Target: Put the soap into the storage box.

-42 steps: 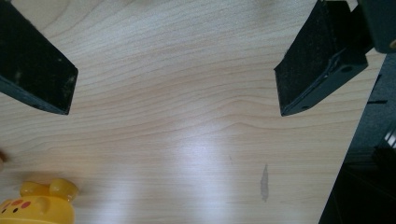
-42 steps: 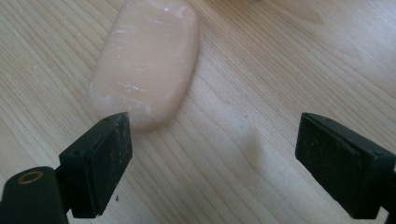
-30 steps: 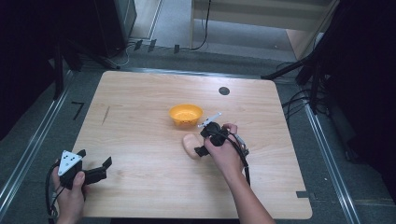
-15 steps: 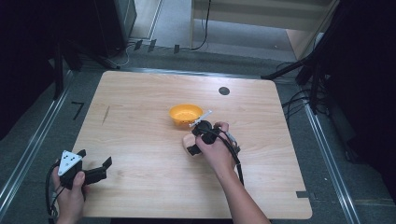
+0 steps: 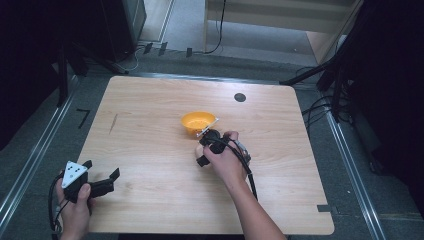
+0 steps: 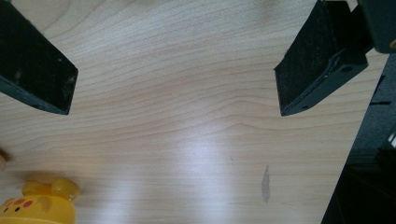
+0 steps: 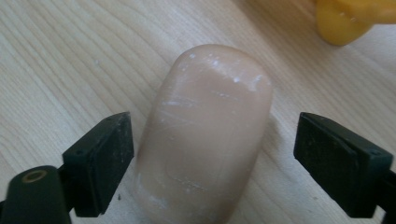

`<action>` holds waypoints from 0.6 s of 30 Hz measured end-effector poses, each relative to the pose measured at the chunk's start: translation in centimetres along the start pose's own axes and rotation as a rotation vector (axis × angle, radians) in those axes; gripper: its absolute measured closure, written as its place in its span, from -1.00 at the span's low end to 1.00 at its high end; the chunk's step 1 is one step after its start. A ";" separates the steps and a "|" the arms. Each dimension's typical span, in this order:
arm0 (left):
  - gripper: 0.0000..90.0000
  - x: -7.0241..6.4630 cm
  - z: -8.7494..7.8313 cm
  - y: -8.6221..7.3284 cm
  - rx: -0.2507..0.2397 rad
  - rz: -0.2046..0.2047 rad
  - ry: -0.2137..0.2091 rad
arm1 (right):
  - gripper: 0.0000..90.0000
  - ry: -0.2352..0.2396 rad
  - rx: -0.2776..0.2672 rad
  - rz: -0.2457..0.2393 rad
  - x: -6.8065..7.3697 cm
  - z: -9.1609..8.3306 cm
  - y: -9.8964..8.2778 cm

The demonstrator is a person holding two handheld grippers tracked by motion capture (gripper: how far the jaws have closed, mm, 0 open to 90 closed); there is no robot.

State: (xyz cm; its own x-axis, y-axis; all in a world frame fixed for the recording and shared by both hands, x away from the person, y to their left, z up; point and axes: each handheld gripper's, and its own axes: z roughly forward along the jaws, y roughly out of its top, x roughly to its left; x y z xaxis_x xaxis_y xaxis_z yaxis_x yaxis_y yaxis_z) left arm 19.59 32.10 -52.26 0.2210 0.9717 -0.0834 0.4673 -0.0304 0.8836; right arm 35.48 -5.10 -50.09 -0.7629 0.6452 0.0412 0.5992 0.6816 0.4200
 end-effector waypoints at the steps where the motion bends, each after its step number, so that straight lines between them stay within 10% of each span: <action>1: -1.00 0.0 0.0 0.0 -0.001 -0.001 -0.001 | -0.70 0.004 0.019 -0.004 0.2 0.2 0.1; 18: -1.00 0.1 0.0 0.0 -0.002 -0.003 -0.007 | -0.36 -0.020 0.089 -0.059 0.3 1.0 0.7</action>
State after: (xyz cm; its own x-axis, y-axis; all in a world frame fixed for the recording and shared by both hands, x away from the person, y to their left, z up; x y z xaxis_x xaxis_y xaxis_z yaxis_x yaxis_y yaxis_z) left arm 19.61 32.18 -52.26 0.2255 0.9702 -0.0891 0.4667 -0.0273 0.8840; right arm 35.89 -4.05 -50.65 -0.7932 0.6090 0.0000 0.5729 0.7461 0.3393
